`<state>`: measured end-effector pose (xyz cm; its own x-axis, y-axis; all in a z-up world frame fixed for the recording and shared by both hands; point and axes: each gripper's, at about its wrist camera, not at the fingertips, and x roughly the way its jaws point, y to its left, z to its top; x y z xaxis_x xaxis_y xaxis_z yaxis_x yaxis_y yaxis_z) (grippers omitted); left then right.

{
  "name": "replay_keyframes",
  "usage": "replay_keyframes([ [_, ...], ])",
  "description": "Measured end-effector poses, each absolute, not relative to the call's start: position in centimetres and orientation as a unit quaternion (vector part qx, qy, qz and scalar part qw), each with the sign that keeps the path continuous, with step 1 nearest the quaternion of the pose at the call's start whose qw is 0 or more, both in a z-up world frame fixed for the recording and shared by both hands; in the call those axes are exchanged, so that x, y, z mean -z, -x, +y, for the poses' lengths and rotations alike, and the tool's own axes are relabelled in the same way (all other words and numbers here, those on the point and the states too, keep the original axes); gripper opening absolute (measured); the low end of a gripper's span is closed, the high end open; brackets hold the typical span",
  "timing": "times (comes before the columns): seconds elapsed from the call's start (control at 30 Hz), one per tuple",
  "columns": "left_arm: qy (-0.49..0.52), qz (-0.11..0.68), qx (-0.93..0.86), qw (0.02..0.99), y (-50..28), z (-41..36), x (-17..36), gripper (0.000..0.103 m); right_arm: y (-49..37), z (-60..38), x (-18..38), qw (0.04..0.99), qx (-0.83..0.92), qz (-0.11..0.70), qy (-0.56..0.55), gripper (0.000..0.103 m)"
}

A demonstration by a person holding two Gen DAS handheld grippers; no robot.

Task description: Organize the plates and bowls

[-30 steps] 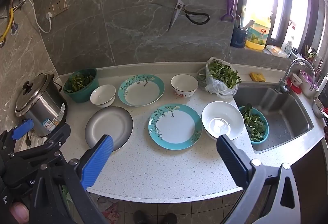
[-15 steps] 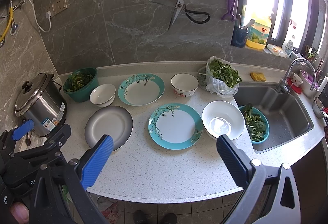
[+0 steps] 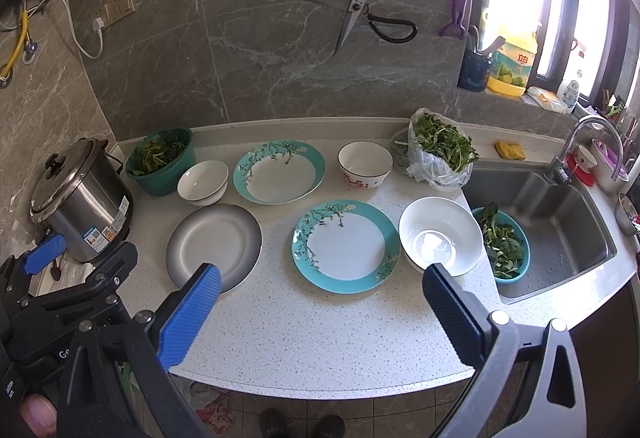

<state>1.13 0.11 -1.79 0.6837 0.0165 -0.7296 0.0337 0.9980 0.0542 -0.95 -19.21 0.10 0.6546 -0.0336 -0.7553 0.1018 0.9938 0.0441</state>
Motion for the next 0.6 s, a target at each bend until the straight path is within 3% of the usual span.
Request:
replay_keyframes([
  [0.6, -0.031, 0.397, 0.001, 0.918, -0.62, -0.34, 1.68, 0.103, 1.1, -19.61, -0.23, 0.908, 0.034, 0.416, -0.039, 0.103],
])
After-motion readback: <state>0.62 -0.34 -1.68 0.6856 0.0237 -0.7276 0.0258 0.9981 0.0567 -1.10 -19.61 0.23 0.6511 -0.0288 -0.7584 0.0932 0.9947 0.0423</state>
